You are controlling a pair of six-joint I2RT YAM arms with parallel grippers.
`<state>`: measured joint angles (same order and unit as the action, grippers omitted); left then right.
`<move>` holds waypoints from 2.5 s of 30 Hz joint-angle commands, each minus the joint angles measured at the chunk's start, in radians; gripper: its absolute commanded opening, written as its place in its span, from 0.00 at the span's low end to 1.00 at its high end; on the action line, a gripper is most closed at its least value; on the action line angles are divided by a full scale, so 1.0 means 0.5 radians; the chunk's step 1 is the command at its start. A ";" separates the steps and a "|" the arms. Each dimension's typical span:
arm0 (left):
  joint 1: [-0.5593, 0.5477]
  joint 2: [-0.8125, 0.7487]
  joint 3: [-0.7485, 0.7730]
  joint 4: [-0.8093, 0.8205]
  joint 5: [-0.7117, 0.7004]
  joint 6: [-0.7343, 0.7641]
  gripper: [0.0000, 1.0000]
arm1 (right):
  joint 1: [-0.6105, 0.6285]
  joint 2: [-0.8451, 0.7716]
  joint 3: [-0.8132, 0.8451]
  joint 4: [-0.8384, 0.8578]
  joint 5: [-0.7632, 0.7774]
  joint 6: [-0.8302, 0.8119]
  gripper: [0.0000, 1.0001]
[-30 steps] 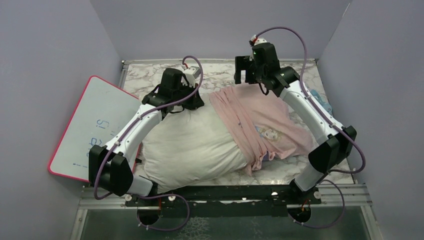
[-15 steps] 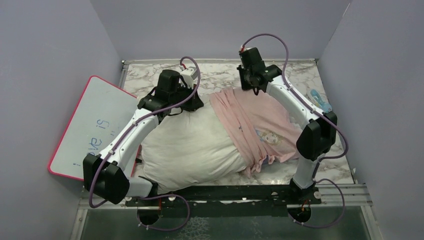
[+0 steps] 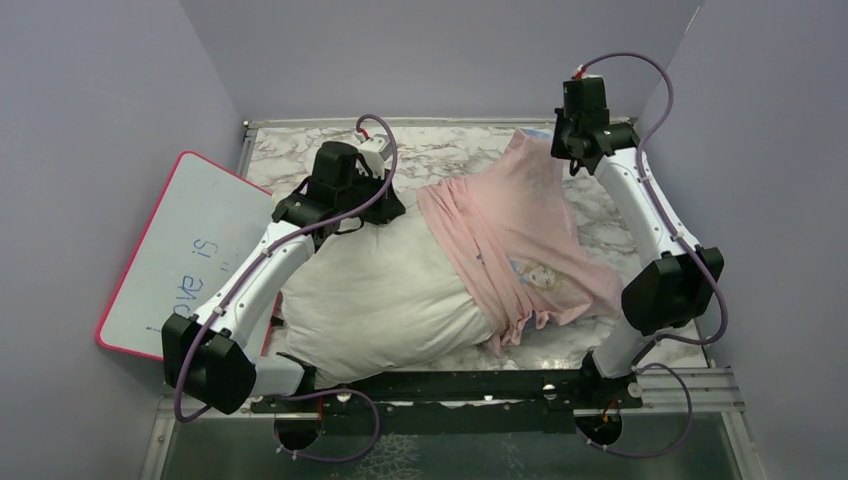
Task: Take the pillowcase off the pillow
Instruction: Remove the pillow from the pillowcase.
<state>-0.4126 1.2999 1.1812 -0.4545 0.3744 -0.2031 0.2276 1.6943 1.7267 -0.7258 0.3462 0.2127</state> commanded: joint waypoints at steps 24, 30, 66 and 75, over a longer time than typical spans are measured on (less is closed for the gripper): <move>0.006 -0.172 0.009 -0.019 0.121 -0.043 0.00 | 0.367 0.391 0.325 -0.269 0.090 -0.324 0.40; 0.006 -0.183 0.002 -0.036 0.057 -0.039 0.00 | 0.139 0.237 0.305 -0.142 0.219 -0.214 0.01; 0.006 -0.168 0.020 -0.032 0.077 -0.063 0.00 | 0.431 0.275 0.336 -0.387 -0.857 -0.323 0.87; 0.006 -0.177 0.009 -0.035 0.041 -0.067 0.00 | 0.462 0.118 0.073 -0.144 -0.068 -0.290 0.08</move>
<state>-0.4187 1.2457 1.1751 -0.4583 0.3988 -0.2325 0.4801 1.8317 1.8008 -0.8391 0.0296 0.0757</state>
